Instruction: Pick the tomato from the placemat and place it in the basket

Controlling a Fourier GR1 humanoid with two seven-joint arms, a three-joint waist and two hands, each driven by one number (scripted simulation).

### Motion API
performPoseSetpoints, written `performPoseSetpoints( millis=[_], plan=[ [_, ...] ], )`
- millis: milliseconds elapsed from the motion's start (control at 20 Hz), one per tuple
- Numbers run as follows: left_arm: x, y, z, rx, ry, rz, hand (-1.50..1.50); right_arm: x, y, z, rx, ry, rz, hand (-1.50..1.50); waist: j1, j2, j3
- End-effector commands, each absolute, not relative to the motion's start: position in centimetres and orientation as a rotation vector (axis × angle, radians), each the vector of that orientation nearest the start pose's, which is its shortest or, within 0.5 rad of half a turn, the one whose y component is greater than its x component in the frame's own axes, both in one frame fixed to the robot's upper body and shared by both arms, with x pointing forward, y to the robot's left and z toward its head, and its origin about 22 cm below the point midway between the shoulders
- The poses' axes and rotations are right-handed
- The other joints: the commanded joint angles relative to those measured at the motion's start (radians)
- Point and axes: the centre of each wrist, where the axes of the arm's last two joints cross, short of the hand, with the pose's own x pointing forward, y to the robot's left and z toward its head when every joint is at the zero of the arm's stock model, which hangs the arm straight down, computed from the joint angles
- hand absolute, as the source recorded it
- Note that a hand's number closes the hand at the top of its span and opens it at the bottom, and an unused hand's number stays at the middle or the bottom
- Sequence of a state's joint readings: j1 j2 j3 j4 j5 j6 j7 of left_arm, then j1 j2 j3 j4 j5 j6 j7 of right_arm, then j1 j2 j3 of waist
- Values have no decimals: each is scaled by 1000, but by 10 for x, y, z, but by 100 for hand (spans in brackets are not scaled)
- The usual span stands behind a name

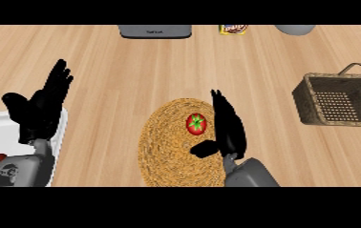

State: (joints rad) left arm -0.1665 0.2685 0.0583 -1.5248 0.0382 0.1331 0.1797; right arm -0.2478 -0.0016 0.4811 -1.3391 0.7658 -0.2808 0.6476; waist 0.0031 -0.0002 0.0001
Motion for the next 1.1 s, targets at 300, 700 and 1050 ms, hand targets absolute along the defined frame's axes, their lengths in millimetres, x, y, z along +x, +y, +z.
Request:
performPoseSetpoints(
  millis=[300,700,1050],
  plan=[
    [285,285,47,265,-1509,-41,0,273,-82,-17,-668,-1160,683,-150,1,0,0],
    [297,303,48,271,-1513,-31,0,265,-81,-39,-658,-1138,723,-150,0,1,0],
    [292,291,38,284,-1504,-33,0,274,-71,-43,-620,-1094,771,-150,5,2,0]
  ],
)
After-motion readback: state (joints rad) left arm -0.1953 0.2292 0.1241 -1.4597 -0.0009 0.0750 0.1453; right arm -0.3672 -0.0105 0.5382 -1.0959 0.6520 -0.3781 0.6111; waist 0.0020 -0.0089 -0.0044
